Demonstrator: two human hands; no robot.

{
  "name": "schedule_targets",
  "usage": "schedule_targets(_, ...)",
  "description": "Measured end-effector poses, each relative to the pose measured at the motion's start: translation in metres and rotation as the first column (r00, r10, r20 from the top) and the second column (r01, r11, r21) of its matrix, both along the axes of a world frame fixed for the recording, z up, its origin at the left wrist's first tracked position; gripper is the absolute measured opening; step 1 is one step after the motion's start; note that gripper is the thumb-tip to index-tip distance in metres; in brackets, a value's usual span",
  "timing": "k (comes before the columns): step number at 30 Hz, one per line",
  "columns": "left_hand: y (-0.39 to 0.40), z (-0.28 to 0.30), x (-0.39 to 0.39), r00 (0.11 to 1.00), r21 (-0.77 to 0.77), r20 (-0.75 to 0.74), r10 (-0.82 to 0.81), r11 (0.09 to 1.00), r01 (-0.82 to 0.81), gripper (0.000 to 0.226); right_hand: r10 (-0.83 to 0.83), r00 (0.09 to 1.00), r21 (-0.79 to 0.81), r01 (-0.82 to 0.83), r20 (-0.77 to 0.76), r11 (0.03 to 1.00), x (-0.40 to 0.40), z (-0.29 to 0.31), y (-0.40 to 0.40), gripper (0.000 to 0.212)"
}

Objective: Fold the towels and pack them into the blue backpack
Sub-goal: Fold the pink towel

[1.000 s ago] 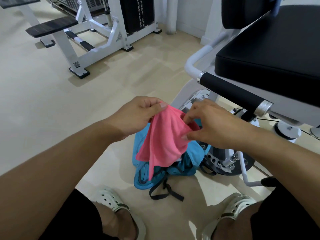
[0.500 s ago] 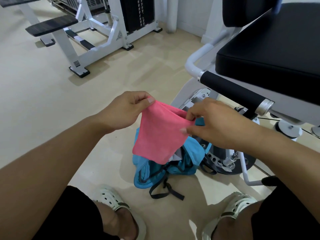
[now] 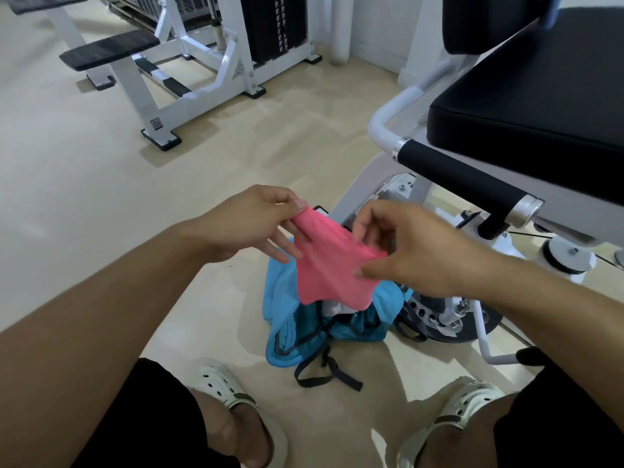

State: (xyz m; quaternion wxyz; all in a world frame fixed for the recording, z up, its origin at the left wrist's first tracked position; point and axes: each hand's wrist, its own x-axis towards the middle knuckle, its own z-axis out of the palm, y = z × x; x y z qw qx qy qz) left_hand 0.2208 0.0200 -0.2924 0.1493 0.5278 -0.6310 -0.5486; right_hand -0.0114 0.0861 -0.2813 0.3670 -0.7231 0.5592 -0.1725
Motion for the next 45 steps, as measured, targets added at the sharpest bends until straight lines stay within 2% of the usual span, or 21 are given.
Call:
schedule_targets(3, 0.003, -0.002, -0.010, 0.998, -0.001, -0.027, 0.057, 0.998, -0.057, 0.039, 0.196, 0.979, 0.035, -0.198, 0.052, 0.980, 0.018, -0.006, 0.019, 0.029)
schedule_targets(5, 0.005, -0.005, -0.016, 0.998, -0.063, 0.021, 0.062, 0.996, -0.061, 0.039, 0.284, 0.957, 0.028, -0.286, 0.059, 0.958, 0.029, -0.012, 0.028, 0.027)
schedule_targets(7, 0.007, -0.008, -0.017, 0.990, -0.173, 0.139, 0.013, 0.985, 0.011, 0.027, 0.349, 0.935, 0.065, -0.353, 0.064, 0.934, 0.036, -0.017, 0.031, 0.023)
schedule_targets(9, 0.008, -0.008, -0.017, 0.941, -0.289, 0.334, -0.051, 0.945, 0.154, 0.023, 0.390, 0.920, 0.133, -0.391, 0.036, 0.911, 0.037, -0.020, 0.031, 0.020)
schedule_targets(10, 0.008, -0.008, -0.016, 0.915, -0.323, 0.398, -0.068, 0.923, 0.209, 0.028, 0.412, 0.911, 0.160, -0.405, -0.013, 0.900, 0.035, -0.022, 0.030, 0.019)
schedule_targets(12, 0.009, -0.005, -0.017, 0.909, -0.371, 0.411, -0.065, 0.899, 0.232, 0.040, 0.428, 0.880, 0.160, -0.401, -0.208, 0.902, 0.027, -0.025, 0.024, 0.020)
schedule_targets(14, 0.010, -0.002, -0.018, 0.927, -0.423, 0.373, -0.042, 0.881, 0.210, 0.048, 0.303, 0.852, 0.077, -0.300, -0.427, 0.951, 0.017, -0.029, 0.013, 0.019)
schedule_targets(15, 0.011, 0.000, -0.019, 0.933, -0.435, 0.358, -0.043, 0.877, 0.207, 0.050, 0.207, 0.865, 0.020, -0.223, -0.458, 0.975, 0.012, -0.032, 0.006, 0.020)
schedule_targets(18, 0.015, 0.004, -0.021, 0.953, -0.420, 0.290, -0.092, 0.882, 0.213, 0.049, -0.036, 0.946, -0.107, 0.001, -0.324, 0.994, 0.001, -0.037, -0.010, 0.041)
schedule_targets(20, 0.018, 0.005, -0.024, 0.969, -0.403, 0.214, -0.120, 0.893, 0.200, 0.045, -0.056, 0.974, -0.096, 0.035, -0.221, 0.995, -0.003, -0.037, -0.018, 0.060)
schedule_targets(21, 0.020, 0.006, -0.026, 0.975, -0.396, 0.183, -0.125, 0.899, 0.190, 0.043, -0.034, 0.983, -0.058, 0.023, -0.183, 0.998, -0.004, -0.036, -0.020, 0.063)
schedule_targets(24, 0.023, 0.009, -0.030, 0.984, -0.385, 0.128, -0.126, 0.908, 0.166, 0.037, 0.039, 0.995, 0.032, -0.037, -0.096, 0.999, -0.003, -0.036, -0.021, 0.041)
schedule_targets(26, 0.023, 0.008, -0.030, 0.987, -0.387, 0.104, -0.119, 0.910, 0.151, 0.033, 0.039, 0.999, 0.017, -0.039, -0.030, 0.999, -0.002, -0.038, -0.022, 0.027)
schedule_targets(29, 0.020, 0.007, -0.028, 0.989, -0.392, 0.098, -0.109, 0.909, 0.139, 0.028, 0.008, 1.000, -0.018, -0.008, 0.027, 1.000, 0.000, -0.038, -0.022, 0.030)
schedule_targets(33, 0.015, 0.000, -0.023, 0.973, -0.381, 0.162, -0.163, 0.899, 0.214, 0.005, -0.005, 0.999, -0.027, 0.007, 0.047, 1.000, 0.001, -0.036, -0.022, 0.025)
schedule_targets(34, 0.014, -0.002, -0.023, 0.973, -0.397, 0.166, -0.157, 0.893, 0.212, 0.005, -0.001, 0.999, -0.033, 0.003, 0.047, 0.999, 0.002, -0.035, -0.022, 0.024)
schedule_targets(37, 0.012, -0.006, -0.024, 0.981, -0.474, 0.154, -0.119, 0.862, 0.179, 0.012, 0.020, 0.999, -0.034, -0.019, 0.033, 0.999, 0.002, -0.037, -0.022, 0.027)
schedule_targets(42, 0.012, -0.005, -0.030, 0.984, -0.531, 0.170, -0.054, 0.836, 0.138, 0.042, 0.125, 0.984, 0.039, -0.122, -0.124, 0.992, 0.001, -0.047, -0.023, 0.025)
schedule_targets(45, 0.009, -0.001, -0.027, 0.984, -0.565, 0.179, 0.019, 0.821, 0.087, 0.044, 0.138, 0.975, 0.088, -0.125, -0.173, 0.988, -0.003, -0.057, -0.029, 0.021)
